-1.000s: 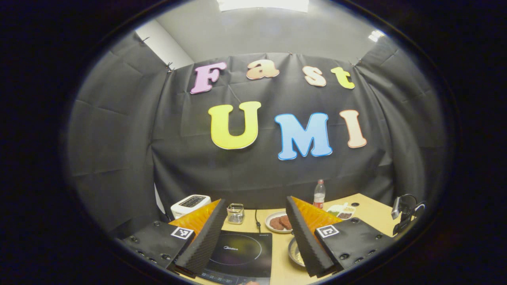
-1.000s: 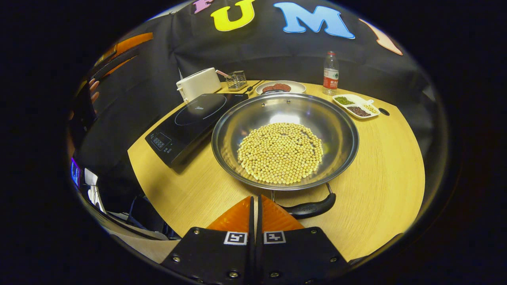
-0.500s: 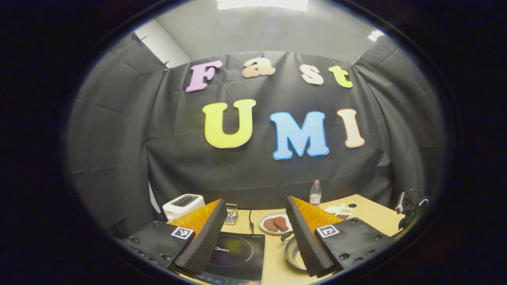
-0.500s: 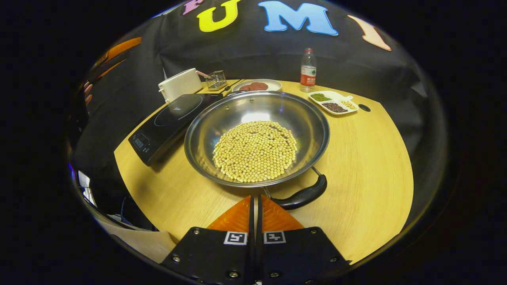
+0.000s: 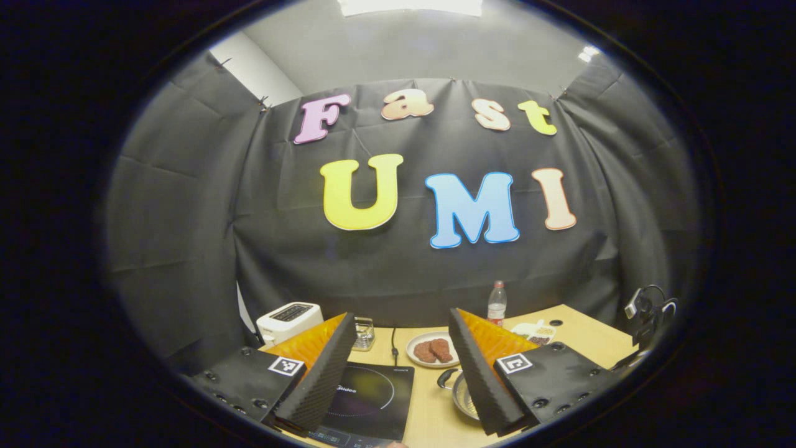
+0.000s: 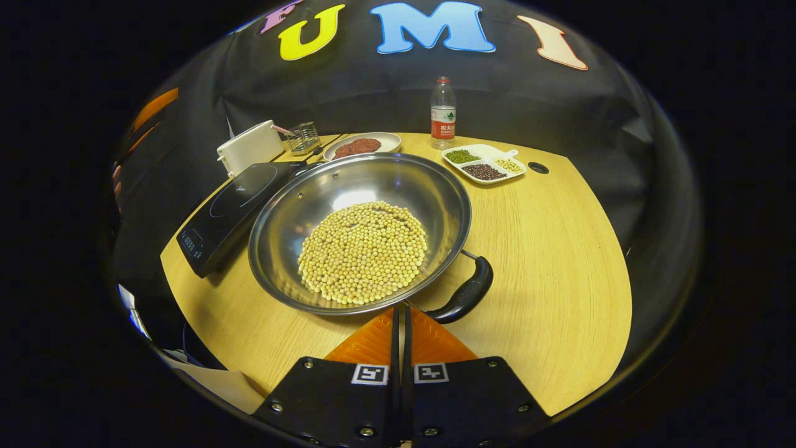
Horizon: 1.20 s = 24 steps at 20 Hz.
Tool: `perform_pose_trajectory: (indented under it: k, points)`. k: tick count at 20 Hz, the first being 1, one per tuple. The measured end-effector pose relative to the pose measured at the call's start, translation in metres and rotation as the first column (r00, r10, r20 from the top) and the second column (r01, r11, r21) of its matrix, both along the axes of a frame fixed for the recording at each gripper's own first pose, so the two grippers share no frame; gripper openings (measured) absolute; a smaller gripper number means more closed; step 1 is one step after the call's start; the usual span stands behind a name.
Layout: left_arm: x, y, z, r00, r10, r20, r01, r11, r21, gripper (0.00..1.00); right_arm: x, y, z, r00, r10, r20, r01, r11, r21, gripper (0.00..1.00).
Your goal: First push the handle of the pot to place it horizontally, then grasp the pot with both hands and set it on the induction cooktop.
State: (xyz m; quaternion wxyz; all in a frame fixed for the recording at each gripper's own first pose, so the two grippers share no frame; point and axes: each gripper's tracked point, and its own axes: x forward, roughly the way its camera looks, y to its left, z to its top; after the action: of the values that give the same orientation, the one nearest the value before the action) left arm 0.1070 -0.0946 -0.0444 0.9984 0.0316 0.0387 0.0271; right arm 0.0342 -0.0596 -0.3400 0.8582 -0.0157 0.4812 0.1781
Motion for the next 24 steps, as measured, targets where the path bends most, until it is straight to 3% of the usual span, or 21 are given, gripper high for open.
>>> perform_pose_trajectory:
  k: [15,21,22,24]
  points:
    - [0.001,-0.006,-0.023,0.996,0.075,-0.043,-0.074,0.997,0.022,0.96,0.058,-0.040,-0.016,0.998,-0.043,0.047,0.045,0.998,-0.043,0.01]
    - [0.005,-0.010,-0.042,0.994,0.069,-0.082,-0.068,0.998,0.010,0.97,0.074,-0.059,0.003,0.981,-0.127,0.147,0.133,0.991,-0.034,0.01]
    - [0.005,-0.014,-0.047,0.994,0.058,-0.090,-0.058,0.998,0.005,0.99,0.076,-0.063,0.010,0.974,-0.150,0.171,0.157,0.987,-0.028,0.02]
    - [0.009,-0.019,-0.056,0.994,0.037,-0.106,-0.037,0.999,-0.002,0.94,0.079,-0.068,0.026,0.958,-0.197,0.208,0.199,0.980,0.012,0.09]
